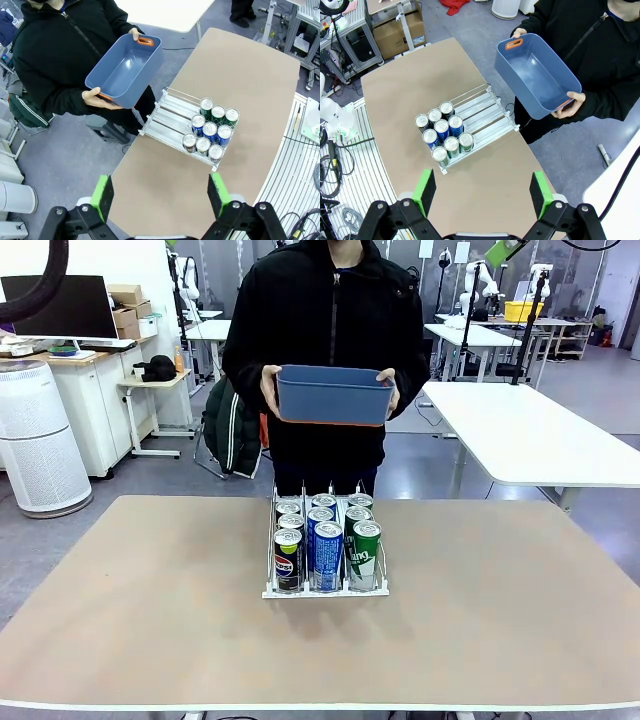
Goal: Fill the beverage cans into the dispenser.
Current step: Place the picked Ionic drink in the line of the Automatic Can Dispenser with the same cans.
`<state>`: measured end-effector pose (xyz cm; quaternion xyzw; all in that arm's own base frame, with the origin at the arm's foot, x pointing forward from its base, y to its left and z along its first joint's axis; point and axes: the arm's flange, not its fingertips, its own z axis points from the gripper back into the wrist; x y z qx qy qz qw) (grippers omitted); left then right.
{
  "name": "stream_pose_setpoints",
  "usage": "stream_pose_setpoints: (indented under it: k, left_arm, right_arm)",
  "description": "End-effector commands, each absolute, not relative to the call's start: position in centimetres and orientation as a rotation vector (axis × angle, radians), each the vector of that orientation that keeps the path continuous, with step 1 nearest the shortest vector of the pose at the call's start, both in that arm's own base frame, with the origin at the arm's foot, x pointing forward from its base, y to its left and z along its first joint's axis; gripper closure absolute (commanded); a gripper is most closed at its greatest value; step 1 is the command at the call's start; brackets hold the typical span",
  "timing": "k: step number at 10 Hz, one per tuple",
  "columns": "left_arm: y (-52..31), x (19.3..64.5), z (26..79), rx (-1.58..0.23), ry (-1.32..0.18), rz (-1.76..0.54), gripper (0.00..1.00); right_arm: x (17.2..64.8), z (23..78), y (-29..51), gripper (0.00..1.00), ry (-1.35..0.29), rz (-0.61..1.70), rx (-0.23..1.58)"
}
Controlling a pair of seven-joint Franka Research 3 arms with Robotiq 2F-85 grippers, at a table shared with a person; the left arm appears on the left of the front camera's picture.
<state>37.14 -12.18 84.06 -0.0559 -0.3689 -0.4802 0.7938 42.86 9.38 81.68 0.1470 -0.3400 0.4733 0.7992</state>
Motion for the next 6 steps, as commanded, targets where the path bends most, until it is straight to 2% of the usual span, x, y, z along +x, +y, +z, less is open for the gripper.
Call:
stream_pose_setpoints:
  k: [1,6]
  left_arm:
    - [-12.01,36.96,84.03,-0.119,-0.795,-1.031,0.00]
    - [-12.01,36.96,84.03,-0.119,-0.795,-1.031,0.00]
  right_arm:
    - [42.78,81.59,9.40,0.00,-0.730,1.008,0.327]
    - [42.78,81.59,9.40,0.00,-0.730,1.008,0.327]
